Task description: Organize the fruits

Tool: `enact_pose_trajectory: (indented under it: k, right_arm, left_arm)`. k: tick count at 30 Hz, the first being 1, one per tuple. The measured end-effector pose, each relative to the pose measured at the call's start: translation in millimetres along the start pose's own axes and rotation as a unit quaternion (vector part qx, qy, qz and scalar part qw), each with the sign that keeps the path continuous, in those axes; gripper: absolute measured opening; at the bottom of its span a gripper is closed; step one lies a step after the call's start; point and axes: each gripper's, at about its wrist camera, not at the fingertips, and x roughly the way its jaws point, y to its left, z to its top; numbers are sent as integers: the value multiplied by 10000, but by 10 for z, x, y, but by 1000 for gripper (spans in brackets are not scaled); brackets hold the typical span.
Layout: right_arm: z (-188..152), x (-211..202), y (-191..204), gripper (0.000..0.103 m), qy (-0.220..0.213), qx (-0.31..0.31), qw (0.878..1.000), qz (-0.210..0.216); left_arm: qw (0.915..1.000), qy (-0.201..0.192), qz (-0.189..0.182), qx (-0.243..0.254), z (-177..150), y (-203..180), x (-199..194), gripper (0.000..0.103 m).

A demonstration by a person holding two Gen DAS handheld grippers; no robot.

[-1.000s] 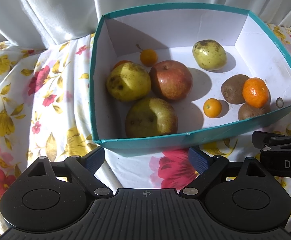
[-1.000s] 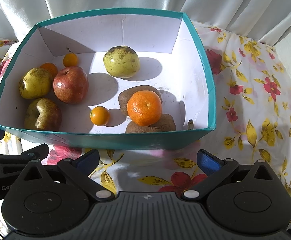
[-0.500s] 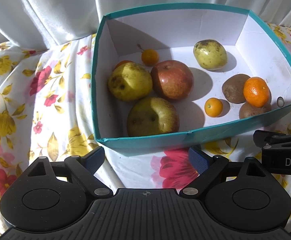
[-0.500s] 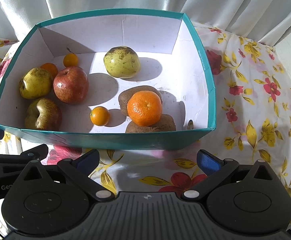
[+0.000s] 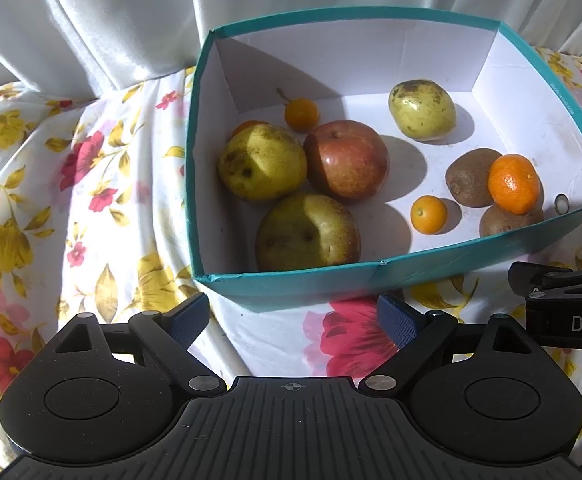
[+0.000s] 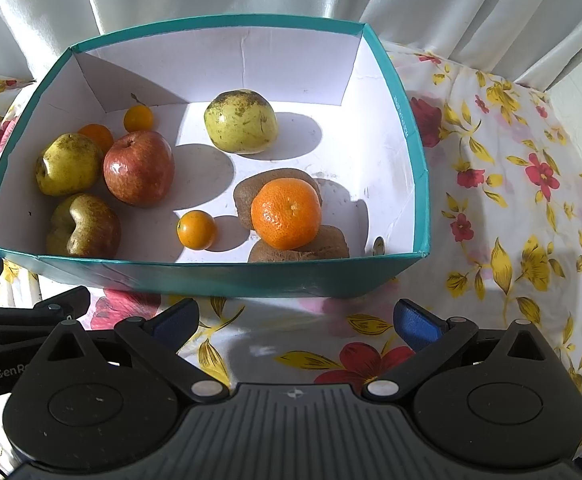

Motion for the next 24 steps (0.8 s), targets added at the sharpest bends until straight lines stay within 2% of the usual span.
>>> enact_pose_trajectory:
  k: [10,20,24]
  right_arm:
    - [-10,7,1,103,7,0,10000,9]
    - [-29,10,12,103,0,6,10000,9]
    - [-28,2,6,103,1,23,10000,10]
  left_arm:
    - [10000,-54,-17,20,-4,-6,-1,94]
    - [9995,-299,-67,45,-20,-1,-29,94]
    - [9997,-223,-123,-8,-19,21,-23,94]
